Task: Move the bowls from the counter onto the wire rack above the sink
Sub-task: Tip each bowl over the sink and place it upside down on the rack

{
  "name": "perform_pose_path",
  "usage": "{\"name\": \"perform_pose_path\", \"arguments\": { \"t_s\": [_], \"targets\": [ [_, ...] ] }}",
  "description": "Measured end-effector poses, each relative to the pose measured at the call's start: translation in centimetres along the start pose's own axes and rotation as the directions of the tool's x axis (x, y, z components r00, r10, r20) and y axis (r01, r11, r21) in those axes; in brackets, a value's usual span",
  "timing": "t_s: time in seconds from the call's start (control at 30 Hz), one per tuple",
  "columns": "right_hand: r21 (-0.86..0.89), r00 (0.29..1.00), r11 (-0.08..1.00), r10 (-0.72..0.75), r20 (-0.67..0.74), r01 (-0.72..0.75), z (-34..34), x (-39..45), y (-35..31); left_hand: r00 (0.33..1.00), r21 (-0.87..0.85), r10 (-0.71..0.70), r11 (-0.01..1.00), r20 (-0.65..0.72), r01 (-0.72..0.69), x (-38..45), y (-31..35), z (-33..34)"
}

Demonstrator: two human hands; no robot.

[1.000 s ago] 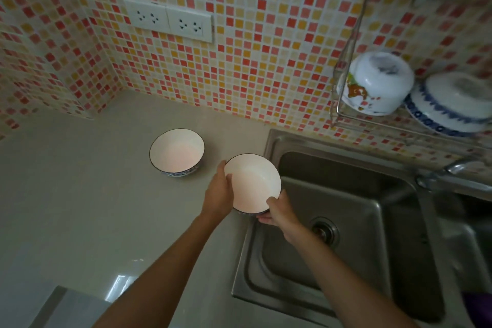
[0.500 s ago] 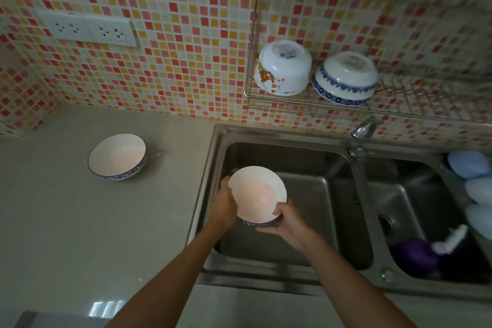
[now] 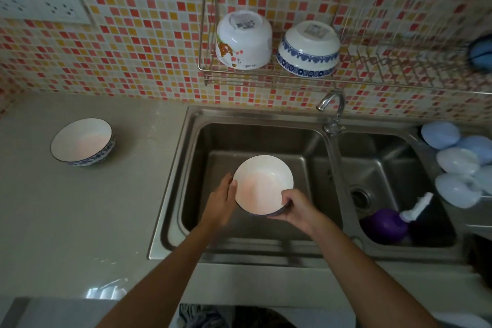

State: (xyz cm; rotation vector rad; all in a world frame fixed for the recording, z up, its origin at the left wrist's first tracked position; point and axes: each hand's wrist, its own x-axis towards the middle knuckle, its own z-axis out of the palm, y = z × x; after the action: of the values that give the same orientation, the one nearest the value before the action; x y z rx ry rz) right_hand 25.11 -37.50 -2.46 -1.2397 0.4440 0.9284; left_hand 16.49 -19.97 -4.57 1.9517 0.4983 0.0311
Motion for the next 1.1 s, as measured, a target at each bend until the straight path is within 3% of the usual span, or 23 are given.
{"name": "perform_pose_path", "arguments": {
  "t_s": [0.1,0.23,0.47,0.7,0.77,0.9,1.1],
  "targets": [
    [-0.09,1.0,0.996,-0.001,-0.014,-0.001,-1.1,-0.2,0.1,0.999,0.268,-0.023,0.963,0.046,0.01,-1.2,-3.4,0.5],
    [-0.198,0.996,0.98,-0.032,-0.082,0.015,-2.4,0.2,0.2,0.992,0.585,-0.042,0.81,0.116,-0.034,-2.7,-7.3,0.6],
    [-0.39,0.973,0.921,-0.102,-0.205,0.015,-3.5,1.1,1.2,0.987,0.694,-0.006,0.712,0.161,-0.109,-4.7,-9.3,1.7],
    [-0.539,0.926,0.84,-0.256,-0.28,0.069,-4.1,2.5,2.4,0.992,0.688,-0.016,0.722,0.123,-0.074,-4.4,-9.7,1.9],
    [-0.628,0.894,0.773,-0.341,-0.291,0.091,-3.9,2.7,2.7,0.992,0.683,-0.022,0.727,0.124,-0.069,-4.4,-9.9,2.0],
    [-0.86,0.835,0.505,-0.503,-0.223,0.074,-3.8,3.4,3.1,0.992,0.684,-0.025,0.726,0.126,-0.068,-4.4,-10.0,2.0],
    [-0.964,0.796,0.253,-0.598,-0.095,0.076,-3.4,3.5,3.2,0.991,0.671,-0.03,0.739,0.133,-0.068,-4.3,-10.2,2.0]
  ]
}}
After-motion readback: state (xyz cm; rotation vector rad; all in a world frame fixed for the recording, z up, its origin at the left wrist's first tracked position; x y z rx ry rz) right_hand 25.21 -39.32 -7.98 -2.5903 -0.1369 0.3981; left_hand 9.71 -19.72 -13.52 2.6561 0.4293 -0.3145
